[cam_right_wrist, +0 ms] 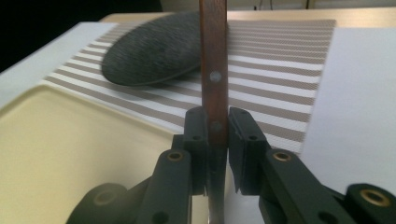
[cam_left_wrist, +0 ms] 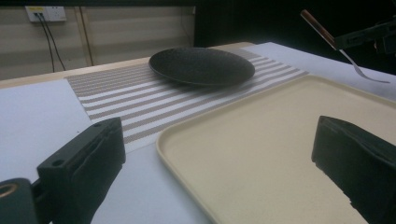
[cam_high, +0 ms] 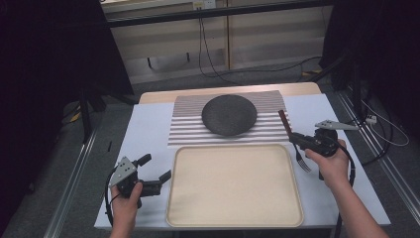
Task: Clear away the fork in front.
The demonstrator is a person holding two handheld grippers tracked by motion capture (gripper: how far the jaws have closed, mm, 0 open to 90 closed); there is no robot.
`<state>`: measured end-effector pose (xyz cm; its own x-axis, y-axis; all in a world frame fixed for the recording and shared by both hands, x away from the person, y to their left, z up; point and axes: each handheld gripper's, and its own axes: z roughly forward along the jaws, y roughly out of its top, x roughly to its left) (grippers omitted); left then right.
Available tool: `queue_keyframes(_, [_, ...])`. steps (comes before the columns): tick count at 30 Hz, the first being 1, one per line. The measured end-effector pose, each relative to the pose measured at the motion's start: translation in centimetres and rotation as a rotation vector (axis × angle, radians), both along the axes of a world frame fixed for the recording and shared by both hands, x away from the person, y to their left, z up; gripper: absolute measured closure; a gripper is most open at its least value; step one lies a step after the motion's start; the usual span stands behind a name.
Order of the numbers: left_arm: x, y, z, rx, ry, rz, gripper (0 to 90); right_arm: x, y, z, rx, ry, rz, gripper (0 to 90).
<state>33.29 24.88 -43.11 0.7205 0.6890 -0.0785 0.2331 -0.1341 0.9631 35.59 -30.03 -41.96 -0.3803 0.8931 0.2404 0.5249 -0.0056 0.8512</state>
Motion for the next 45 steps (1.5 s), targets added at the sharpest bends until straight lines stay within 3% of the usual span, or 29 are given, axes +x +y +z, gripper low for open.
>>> queue_keyframes(7, [0.0,-0.5,0.1,0.001,0.003,-0.012,2.9,-2.4,1.6,-0.3,0.079,-0.065,0.050,78.9])
queue_keyframes(9, [0.0,-0.7,0.1,0.002,0.006,-0.012,2.9,-2.8,1.9,-0.7,0.102,-0.068,0.059,78.8])
queue_keyframes(13, [-0.1,-1.1,0.3,0.004,0.004,-0.023,2.9,-3.1,2.4,-1.0,0.101,-0.072,0.080,78.8])
queue_keyframes(15, [-0.1,-1.2,0.3,0.005,0.005,-0.022,2.9,-3.2,2.6,-1.1,0.131,-0.072,0.088,78.8])
queue_keyframes(24, [-0.1,-1.8,0.7,-0.010,0.010,-0.033,2.9,-4.0,5.1,-0.5,0.125,-0.138,0.130,78.8])
queue_keyframes(30, [0.0,-2.6,1.3,-0.019,0.015,-0.051,2.9,-4.3,6.4,-0.5,0.143,-0.145,0.157,78.8])
queue_keyframes(42, [0.2,-6.0,2.4,-0.040,0.052,-0.122,2.8,-4.6,8.7,-0.7,0.112,-0.169,0.202,78.8])
queue_keyframes(45, [0.4,-7.0,2.7,-0.065,0.077,-0.133,2.8,-4.7,9.2,-0.6,0.114,-0.179,0.211,78.8])
